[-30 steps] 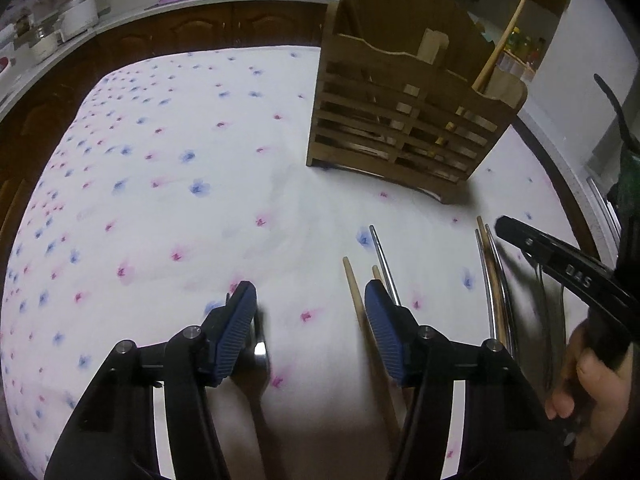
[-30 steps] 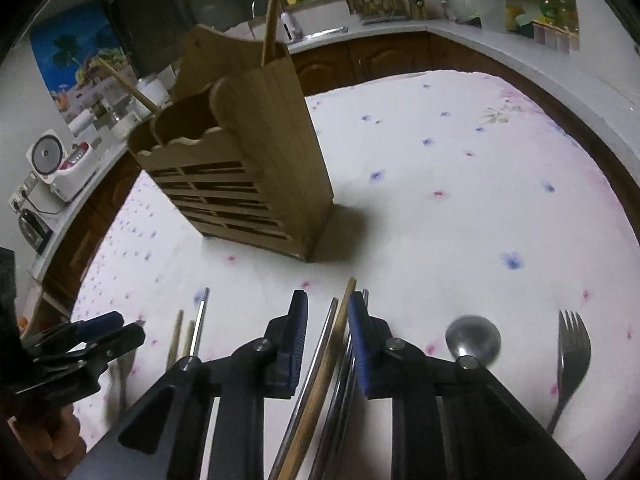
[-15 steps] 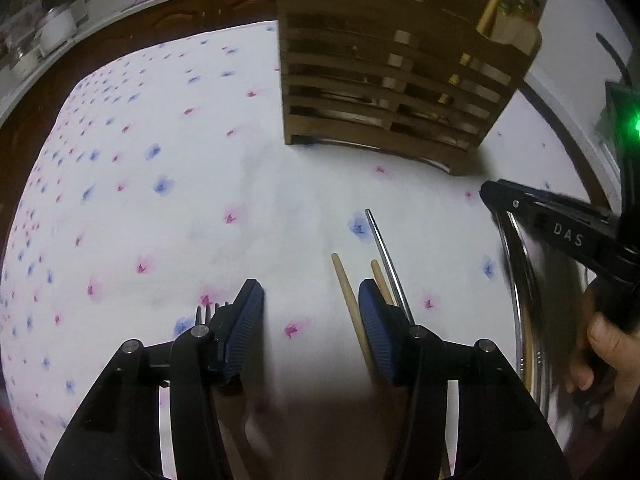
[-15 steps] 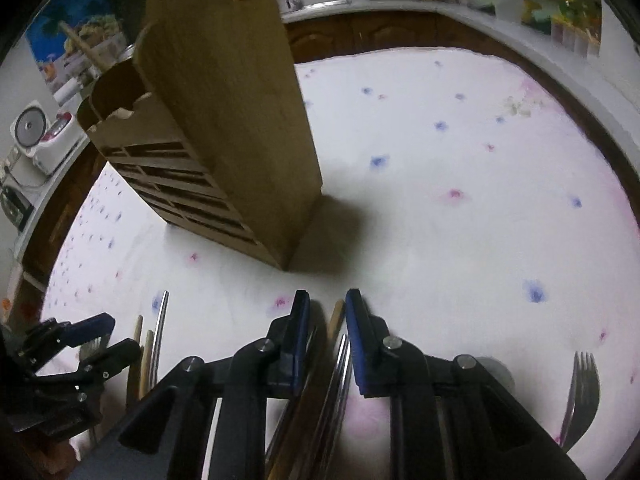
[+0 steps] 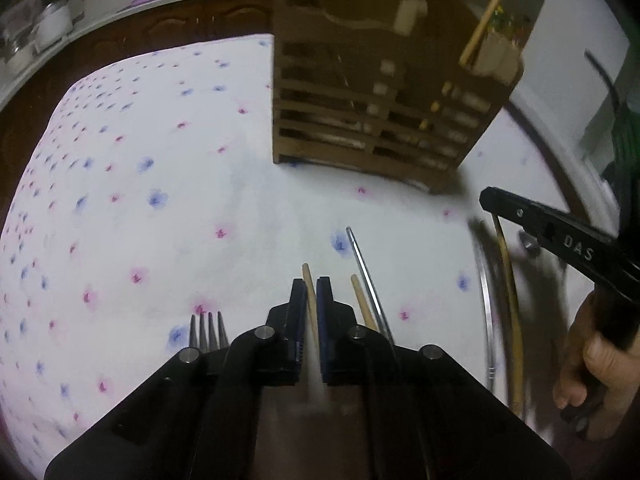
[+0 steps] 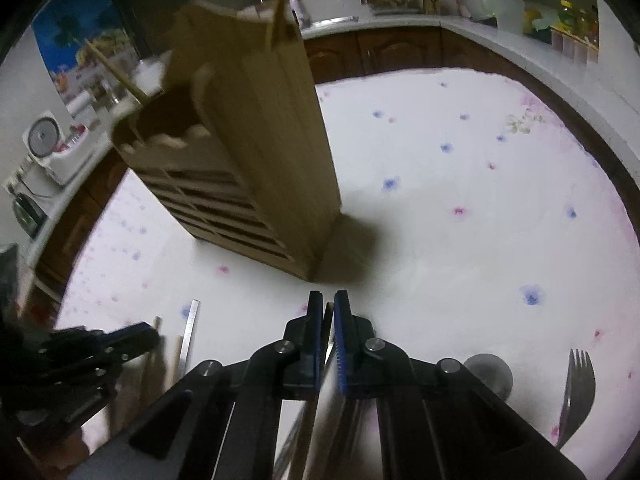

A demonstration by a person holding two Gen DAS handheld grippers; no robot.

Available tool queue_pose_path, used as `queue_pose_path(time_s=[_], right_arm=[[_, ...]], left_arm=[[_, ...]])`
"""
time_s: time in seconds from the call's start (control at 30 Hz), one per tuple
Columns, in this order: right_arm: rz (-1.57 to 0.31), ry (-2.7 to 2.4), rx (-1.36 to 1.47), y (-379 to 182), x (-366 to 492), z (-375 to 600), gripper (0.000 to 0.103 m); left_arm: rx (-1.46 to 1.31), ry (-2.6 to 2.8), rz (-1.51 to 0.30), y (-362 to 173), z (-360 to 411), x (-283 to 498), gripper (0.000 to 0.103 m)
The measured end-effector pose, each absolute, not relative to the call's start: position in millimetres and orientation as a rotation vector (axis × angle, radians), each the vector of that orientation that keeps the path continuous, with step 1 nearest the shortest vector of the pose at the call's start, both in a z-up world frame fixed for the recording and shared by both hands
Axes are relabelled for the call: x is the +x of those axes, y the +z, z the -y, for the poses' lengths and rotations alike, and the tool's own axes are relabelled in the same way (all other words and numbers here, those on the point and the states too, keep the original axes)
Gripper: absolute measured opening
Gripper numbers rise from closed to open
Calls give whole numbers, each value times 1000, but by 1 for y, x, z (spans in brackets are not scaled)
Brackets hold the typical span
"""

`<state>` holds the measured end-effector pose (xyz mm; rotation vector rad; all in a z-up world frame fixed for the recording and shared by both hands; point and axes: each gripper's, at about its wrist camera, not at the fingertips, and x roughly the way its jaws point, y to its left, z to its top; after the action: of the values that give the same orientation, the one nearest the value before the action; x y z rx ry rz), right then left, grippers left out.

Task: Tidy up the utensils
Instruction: 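Close the left tool on a wooden chopstick while the right tool grasps a chopstick, then carry both held chopsticks upright and lower them into the wooden holder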

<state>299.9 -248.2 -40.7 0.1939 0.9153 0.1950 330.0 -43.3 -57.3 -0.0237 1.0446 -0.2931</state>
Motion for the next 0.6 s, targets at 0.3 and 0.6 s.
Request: queue_pose_path(time_s=[0.3, 0.6], right_arm=[[-771, 242, 262, 21, 262, 255, 4], [-651, 265, 246, 71, 226, 255, 4]], left_arm=[[-117, -356, -924, -3, 20, 296, 4], [-159, -394, -811, 48, 6, 249, 4]])
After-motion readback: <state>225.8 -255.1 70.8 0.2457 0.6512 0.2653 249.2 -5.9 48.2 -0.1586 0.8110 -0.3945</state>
